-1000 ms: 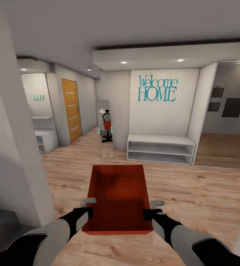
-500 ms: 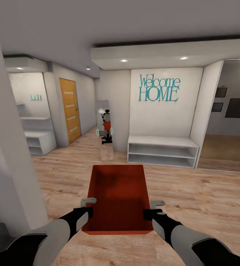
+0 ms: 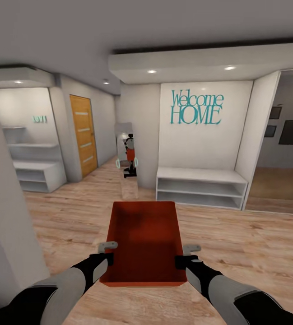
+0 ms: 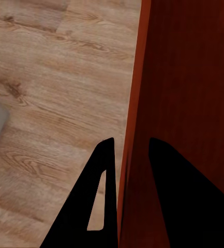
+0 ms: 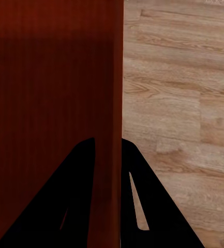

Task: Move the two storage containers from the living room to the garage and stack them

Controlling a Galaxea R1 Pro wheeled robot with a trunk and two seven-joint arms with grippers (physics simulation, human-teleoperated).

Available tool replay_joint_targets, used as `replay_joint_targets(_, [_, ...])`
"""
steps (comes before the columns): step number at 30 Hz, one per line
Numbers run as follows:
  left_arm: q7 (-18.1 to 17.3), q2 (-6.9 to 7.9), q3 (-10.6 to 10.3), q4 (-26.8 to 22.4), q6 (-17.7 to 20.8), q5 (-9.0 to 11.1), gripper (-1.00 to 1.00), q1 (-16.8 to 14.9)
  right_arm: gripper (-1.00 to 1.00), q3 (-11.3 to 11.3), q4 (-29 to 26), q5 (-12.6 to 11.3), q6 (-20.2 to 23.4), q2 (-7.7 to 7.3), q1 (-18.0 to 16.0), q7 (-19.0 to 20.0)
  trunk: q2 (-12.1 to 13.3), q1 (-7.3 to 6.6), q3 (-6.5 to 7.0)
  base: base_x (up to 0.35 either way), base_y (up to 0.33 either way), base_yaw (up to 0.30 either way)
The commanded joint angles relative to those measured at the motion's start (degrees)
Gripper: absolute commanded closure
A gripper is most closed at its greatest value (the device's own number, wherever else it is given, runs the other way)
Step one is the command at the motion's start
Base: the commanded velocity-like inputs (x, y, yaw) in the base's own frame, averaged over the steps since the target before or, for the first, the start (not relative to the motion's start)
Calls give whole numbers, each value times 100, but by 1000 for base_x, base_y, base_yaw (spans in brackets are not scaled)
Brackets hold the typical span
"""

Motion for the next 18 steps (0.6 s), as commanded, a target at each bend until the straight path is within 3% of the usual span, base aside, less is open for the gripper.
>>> replay_joint_targets(1, [333,278,131,1,33,30,100,3,100,-154,-22,-14,1,-10,-4,-285,-4,5,-2,322,0,0])
replay_joint_targets(12, [333,278,131,1,33,29,100,3,100,-154,-22,-10,9,-4,-4,-306,-4,5,-2,322,0,2])
replay_joint_targets(18, [334,278,131,1,33,32,100,3,100,-154,-22,-18,16,-4,-4,-313,-4,5,-2,322,0,179])
